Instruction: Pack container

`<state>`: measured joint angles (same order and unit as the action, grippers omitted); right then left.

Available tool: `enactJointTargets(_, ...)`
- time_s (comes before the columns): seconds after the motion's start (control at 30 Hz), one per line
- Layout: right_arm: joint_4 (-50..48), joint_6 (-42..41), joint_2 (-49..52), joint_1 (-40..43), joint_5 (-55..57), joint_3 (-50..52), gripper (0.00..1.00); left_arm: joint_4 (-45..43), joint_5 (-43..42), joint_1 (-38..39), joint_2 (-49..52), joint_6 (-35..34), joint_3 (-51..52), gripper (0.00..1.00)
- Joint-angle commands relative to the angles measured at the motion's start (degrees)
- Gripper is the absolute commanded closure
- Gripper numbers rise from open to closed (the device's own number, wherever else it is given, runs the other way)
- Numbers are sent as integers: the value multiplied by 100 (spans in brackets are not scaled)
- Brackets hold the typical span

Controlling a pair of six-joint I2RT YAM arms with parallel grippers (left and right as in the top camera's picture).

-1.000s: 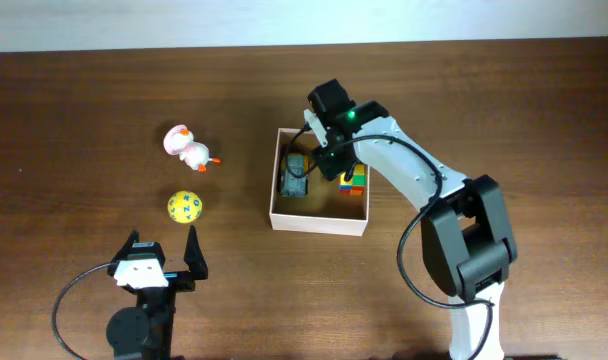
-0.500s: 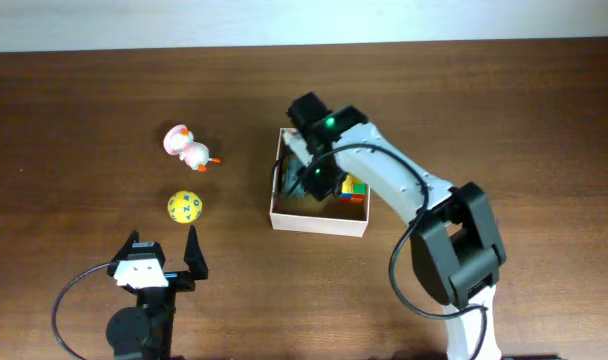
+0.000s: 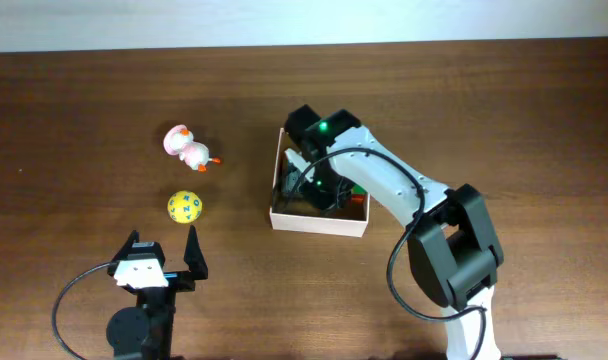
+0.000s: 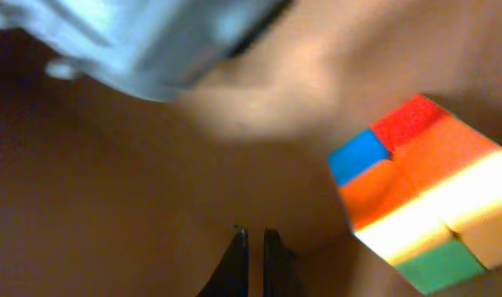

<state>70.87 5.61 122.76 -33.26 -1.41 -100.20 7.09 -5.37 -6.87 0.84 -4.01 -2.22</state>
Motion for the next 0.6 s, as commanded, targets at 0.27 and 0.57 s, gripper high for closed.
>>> enactJointTargets(0.27,186,-291,13,302,105,-4,96,-15,22,11,-50,107,42,1)
enactJointTargets(0.57,-431,-289,20,391,437,431,96,-15,22,11,-50,107,42,1)
